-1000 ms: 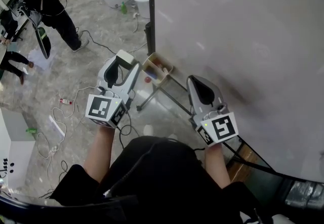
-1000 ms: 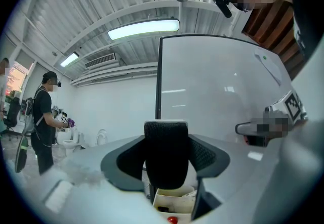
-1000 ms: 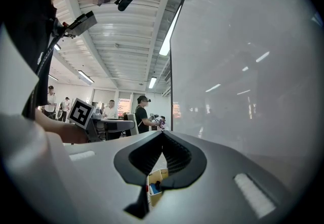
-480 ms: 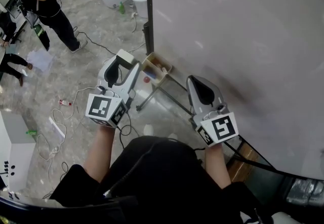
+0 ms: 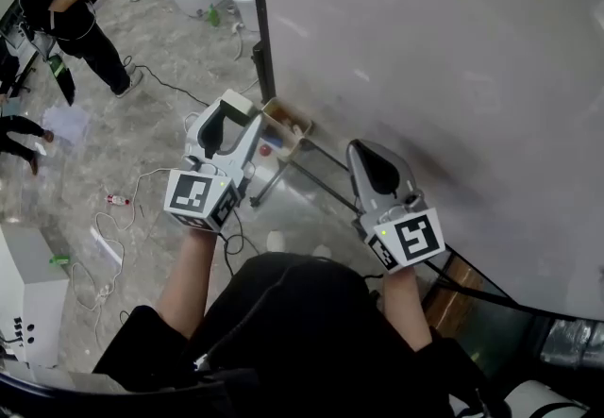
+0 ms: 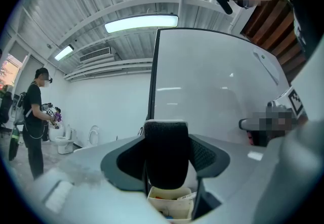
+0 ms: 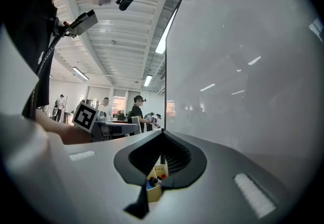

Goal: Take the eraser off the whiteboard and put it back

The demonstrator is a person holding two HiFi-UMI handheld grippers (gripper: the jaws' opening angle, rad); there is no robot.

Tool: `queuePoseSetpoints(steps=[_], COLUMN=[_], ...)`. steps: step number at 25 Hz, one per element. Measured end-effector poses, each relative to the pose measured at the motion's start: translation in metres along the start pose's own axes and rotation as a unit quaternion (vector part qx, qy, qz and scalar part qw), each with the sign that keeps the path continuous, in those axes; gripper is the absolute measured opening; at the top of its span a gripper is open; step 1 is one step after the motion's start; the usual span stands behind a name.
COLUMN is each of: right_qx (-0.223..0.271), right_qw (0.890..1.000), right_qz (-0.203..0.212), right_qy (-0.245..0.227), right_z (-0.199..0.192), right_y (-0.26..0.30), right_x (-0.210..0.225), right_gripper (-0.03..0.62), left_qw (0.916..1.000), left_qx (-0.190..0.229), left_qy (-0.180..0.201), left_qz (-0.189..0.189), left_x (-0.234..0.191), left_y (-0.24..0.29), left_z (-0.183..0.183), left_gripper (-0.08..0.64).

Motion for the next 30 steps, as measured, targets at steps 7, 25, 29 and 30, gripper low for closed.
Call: queuePoseSetpoints(steps=[7,25,29,30], right_qx=[-0.001,-0.016,-0.024,-0.025], right_qw=[1.0,0.999,0.999,0.999], right_qz=[-0.022,-0.039,-0.032,-0.031], right_qy=[-0.003,0.007,0.009,0.009], right_z=[0.002,-0.015,-0.022,-0.023], right_y=[-0.008,0.008,0.017,0.02], right_x=[-0.003,0.017,0.014,0.013], right_gripper=[0.009,0.009,0.009,0.009], left_qw=[0.9994,0.998,0.9975,0.9974], left_qx=[0.019,-0.03,-0.038,-0.041], left_qy=[0.012,0.021,0.028,0.028], left_qz=[-0.027,-0.051,-0.053,-0.052], left_x=[0.001,0.006,0.008,0.007], left_y=[0.012,0.067,0.072,0.073], left_z=[-0.007,-0.061,-0.072,-0.075], left_gripper=[0.259,0.261,0.259,0.261])
Point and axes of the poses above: the fingertips, and each gripper's own axes: y forward along the fingers, x to its right, z out of its top, the point moved 8 cm from there along -y, backward along the fingers, and after that the axes turned 10 degrees about y, right-handed, at the moved point
